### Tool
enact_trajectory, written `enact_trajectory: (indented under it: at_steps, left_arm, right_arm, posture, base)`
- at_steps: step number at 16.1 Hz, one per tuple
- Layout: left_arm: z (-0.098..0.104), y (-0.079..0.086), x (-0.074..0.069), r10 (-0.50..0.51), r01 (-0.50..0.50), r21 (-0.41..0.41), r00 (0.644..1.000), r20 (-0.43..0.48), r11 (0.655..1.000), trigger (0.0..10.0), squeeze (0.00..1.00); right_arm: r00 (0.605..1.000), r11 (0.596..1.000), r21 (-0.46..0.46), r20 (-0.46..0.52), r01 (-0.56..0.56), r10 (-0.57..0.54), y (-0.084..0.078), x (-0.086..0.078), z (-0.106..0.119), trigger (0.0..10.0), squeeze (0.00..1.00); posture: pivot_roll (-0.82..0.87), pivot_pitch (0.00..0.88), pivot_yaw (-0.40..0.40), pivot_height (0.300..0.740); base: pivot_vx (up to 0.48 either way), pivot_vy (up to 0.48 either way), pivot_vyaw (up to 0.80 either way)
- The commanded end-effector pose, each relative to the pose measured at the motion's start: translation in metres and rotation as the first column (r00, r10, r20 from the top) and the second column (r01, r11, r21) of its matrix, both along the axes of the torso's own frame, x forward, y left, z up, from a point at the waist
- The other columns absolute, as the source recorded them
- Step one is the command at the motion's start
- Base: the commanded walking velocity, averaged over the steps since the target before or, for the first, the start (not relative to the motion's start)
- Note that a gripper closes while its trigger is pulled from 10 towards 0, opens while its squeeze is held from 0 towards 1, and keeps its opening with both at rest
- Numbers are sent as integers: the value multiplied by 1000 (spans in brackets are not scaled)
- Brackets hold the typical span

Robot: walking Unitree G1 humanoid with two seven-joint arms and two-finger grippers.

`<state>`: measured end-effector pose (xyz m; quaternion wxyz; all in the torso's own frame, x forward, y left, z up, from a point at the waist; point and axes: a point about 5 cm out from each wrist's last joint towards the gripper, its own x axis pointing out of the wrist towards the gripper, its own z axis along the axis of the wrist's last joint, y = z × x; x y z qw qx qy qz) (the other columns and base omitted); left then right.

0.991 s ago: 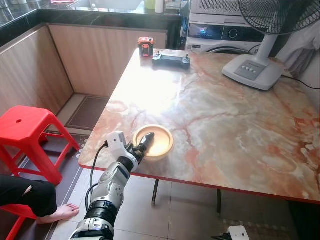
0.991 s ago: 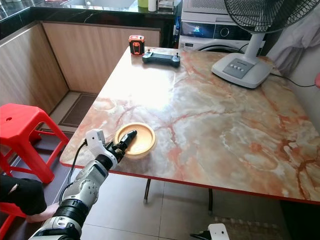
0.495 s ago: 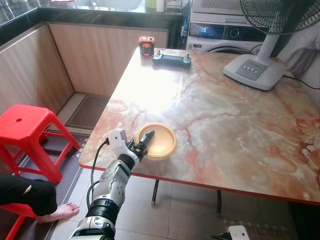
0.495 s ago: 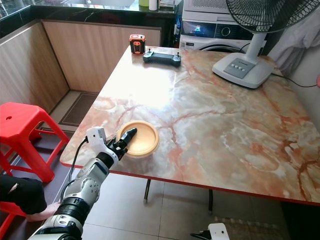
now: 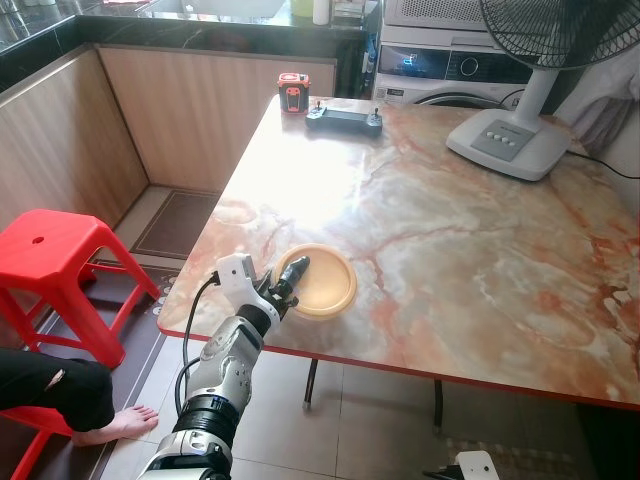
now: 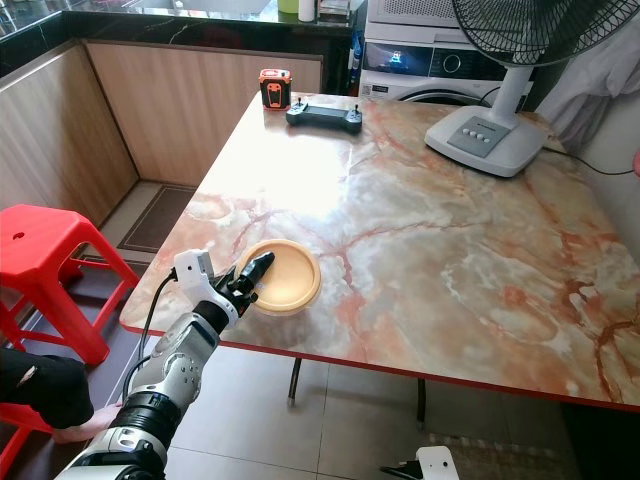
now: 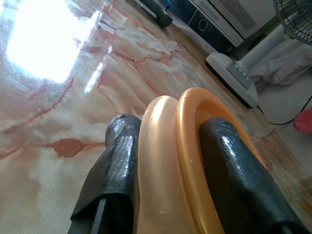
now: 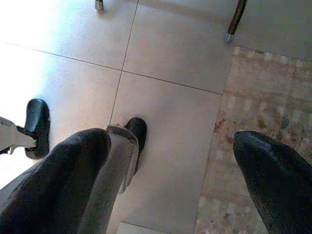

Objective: Restocking fridge

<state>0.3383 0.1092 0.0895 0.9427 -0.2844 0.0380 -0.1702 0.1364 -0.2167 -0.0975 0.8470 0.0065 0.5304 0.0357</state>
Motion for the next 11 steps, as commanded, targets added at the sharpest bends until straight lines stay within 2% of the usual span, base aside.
enact_trajectory:
  at_steps: [1, 5, 6, 7, 9, 10, 11]
  left_arm:
    - [3, 4, -2, 24, -24, -8, 1000, 14, 1000, 0, 0]
    - [24, 17, -2, 152, -149, -42, 983, 106, 988, 0, 0]
    - [37, 26, -6, 211, -211, -23, 962, 171, 977, 4431, 0]
    - [53, 37, -15, 262, -278, 30, 933, 246, 960, 10000, 0]
    - [60, 45, -23, 286, -328, 106, 912, 293, 939, 10000, 0]
    - [65, 47, -30, 284, -355, 172, 899, 333, 919, 10000, 0]
    - [67, 52, -36, 316, -397, 192, 882, 349, 897, 10000, 0]
  right_arm:
    - [1000, 1000, -2, 5, 3, -3, -1, 1, 1, 10000, 0]
    - [1000, 1000, -4, 4, 5, -4, -2, 0, 0, 10000, 0]
    - [1000, 1000, -3, 4, 7, -7, -2, -1, 0, 10000, 0]
    - [1000, 1000, -2, 5, 16, -16, -2, -1, 0, 10000, 0]
    - [1000, 1000, -4, 2, 14, -14, -2, -2, 0, 10000, 0]
    - [1000, 1000, -3, 2, 13, -13, -2, -3, 0, 10000, 0]
    - [1000, 1000, -2, 5, 20, -20, -2, -3, -1, 10000, 0]
  posture:
    - [-6, 0, -32, 740]
    - [-7, 0, -30, 740]
    - [-13, 0, -26, 740]
    - [-5, 0, -27, 740]
    - [9, 0, -22, 740]
    - [8, 0, -16, 740]
    - [0, 0, -9, 740]
  base:
    - [0, 0, 0]
    - [0, 0, 0]
    - [0, 0, 0]
    - [0, 0, 0]
    - [0, 0, 0]
    - [0, 0, 0]
    - [0, 0, 0]
